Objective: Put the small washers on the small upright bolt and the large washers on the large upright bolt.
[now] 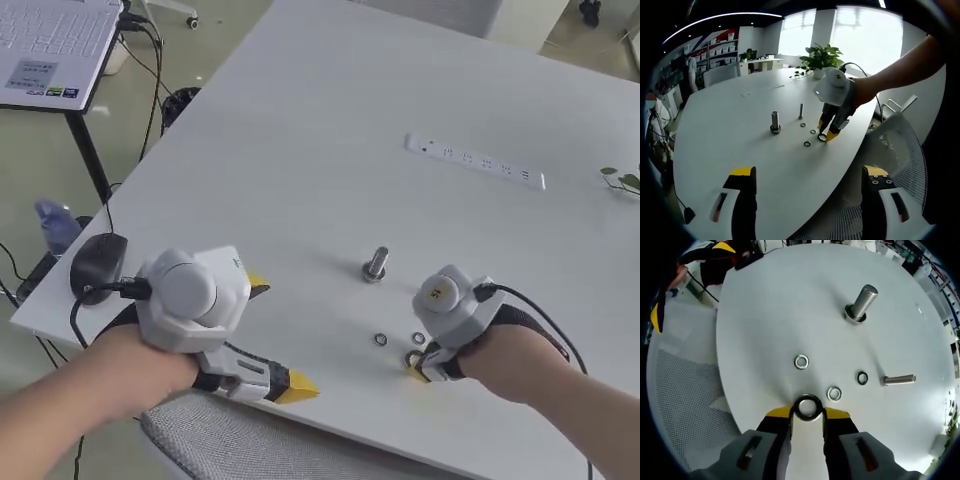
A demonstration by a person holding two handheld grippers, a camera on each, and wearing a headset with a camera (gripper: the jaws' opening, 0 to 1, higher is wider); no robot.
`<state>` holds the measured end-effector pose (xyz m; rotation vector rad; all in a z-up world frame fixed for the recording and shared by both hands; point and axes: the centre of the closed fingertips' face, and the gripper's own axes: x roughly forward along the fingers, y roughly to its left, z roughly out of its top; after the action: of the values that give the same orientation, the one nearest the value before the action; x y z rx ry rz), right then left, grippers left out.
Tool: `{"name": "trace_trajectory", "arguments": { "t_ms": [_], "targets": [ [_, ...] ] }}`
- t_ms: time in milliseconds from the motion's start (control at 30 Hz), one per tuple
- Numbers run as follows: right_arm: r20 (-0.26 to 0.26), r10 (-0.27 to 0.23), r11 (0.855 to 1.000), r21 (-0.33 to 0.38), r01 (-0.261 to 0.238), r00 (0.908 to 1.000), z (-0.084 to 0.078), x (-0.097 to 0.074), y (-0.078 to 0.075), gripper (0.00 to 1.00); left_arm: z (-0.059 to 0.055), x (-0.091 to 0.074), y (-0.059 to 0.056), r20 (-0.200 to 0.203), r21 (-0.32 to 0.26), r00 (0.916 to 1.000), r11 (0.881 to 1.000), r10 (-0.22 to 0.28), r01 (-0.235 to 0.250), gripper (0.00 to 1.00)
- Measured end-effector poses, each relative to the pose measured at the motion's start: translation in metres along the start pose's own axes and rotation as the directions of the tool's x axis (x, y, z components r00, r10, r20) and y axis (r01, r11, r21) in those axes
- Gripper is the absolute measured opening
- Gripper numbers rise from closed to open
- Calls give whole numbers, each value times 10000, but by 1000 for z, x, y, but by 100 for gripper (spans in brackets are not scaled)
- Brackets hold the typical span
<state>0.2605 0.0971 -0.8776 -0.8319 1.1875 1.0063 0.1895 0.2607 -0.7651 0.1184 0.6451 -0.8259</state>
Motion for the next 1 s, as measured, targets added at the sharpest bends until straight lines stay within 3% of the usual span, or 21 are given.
{"name": "trace_trajectory", "arguments": {
  "t_ms": [300,567,800,1000],
  "targets": [
    [-80,10,10000,8,-10,10000,1,1,0,22,0,2,-1,48,-83,10000,10000,-46,46,85],
    [-1288,-148,9997,198,175,9916,2,3,0,22,-1,0,0,0,-65,10000,10000,-69,69,85],
    [-954,-132,9998,102,143,9953,-1,0,0,20,-2,1,-3,-96,-48,9999,9999,-111,111,84],
    [-743,-42,9998,182,56,9972,0,1,-1,20,5,-3,-5,76,-6,9999,10000,-98,98,84]
  ]
}}
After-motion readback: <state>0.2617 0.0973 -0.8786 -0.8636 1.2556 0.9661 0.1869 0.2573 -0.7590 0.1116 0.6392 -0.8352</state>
